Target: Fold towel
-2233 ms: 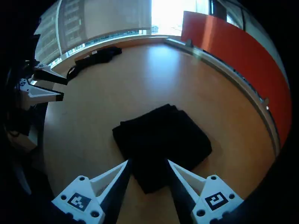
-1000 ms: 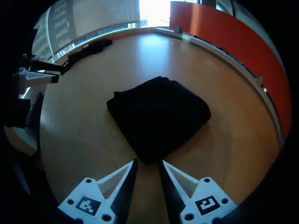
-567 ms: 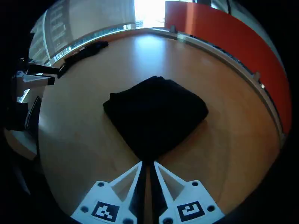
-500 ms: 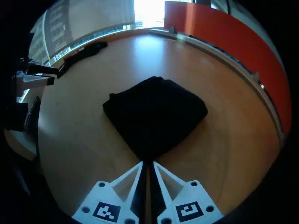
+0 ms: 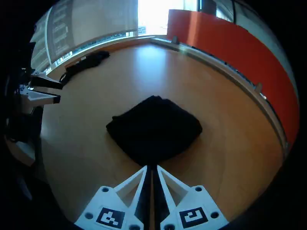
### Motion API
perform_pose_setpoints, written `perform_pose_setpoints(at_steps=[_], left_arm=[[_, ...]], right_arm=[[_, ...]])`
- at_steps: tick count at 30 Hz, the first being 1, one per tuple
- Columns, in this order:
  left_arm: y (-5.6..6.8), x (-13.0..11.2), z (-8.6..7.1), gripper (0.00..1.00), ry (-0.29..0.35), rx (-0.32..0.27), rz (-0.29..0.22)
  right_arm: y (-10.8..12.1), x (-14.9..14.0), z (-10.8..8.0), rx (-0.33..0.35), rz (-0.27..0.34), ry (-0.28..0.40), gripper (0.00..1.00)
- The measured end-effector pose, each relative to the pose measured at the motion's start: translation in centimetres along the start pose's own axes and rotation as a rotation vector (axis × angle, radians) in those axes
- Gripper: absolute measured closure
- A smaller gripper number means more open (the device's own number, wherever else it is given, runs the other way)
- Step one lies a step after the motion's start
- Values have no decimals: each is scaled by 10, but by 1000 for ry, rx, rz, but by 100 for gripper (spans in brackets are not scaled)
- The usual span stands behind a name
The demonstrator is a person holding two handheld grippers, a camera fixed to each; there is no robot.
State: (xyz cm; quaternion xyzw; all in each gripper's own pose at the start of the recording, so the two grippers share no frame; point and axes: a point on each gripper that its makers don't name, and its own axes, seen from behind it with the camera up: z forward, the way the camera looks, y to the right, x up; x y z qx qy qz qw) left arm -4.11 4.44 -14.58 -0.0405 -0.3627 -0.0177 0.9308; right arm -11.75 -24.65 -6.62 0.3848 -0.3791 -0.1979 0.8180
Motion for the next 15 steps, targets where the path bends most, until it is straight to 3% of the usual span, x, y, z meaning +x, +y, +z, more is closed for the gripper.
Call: perform_pose_setpoints(at_steps=[15], left_arm=[[0,20,-6,12,38,-7,8]], right_arm=[[19,95,-42,-31,-61,137,98]])
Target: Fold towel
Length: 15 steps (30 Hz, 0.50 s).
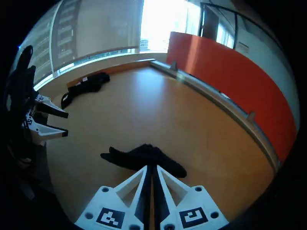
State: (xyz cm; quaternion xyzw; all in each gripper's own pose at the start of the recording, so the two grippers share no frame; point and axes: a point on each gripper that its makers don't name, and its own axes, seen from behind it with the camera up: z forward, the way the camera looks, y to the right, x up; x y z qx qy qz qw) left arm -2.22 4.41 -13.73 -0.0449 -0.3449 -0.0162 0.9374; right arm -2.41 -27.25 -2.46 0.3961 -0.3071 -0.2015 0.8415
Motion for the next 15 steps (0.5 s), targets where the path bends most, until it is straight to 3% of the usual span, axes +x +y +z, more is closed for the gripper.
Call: perform_pose_setpoints(at_steps=[9,15], left_arm=[[0,8,0,12,9,-9,-4],[1,13,1,12,12,-15,4]], right_arm=[[14,41,-18,-20,-14,68,98],[28,51,-28,-39,-22,81,98]])
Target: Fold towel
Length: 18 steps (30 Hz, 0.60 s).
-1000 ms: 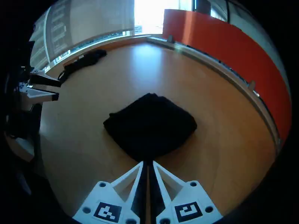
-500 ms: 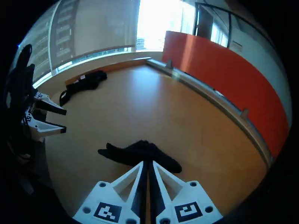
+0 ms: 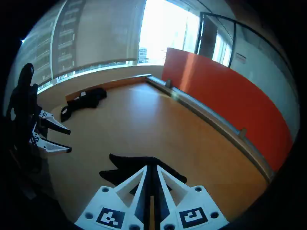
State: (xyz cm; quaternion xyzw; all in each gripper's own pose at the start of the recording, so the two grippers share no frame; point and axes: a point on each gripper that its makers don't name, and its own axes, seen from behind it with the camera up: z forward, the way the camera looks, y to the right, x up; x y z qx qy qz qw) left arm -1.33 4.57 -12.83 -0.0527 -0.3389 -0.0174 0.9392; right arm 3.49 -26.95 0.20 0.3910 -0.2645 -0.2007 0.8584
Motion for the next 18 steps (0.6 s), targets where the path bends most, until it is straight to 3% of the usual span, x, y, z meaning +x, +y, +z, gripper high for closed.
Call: perform_pose_setpoints(at_steps=[18], left_arm=[[14,9,13,12,-8,-19,19]], right_arm=[[65,-11,-35,-74,60,9,98]])
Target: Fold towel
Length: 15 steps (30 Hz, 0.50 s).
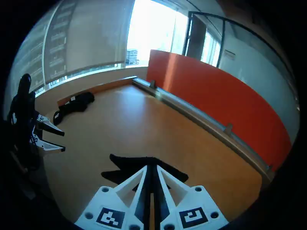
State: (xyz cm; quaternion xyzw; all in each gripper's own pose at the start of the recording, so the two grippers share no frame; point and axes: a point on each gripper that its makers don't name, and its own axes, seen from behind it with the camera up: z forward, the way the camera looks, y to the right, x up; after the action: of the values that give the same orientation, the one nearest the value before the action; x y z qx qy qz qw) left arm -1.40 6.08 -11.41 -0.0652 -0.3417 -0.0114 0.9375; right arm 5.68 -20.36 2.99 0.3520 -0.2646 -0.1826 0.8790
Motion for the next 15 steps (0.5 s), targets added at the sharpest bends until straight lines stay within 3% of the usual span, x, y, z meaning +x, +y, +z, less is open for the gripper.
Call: perform_pose_setpoints(at_steps=[15], left_arm=[[12,7,14,12,-8,4,11]], right_arm=[[76,-38,-41,-63,35,-32,98]])
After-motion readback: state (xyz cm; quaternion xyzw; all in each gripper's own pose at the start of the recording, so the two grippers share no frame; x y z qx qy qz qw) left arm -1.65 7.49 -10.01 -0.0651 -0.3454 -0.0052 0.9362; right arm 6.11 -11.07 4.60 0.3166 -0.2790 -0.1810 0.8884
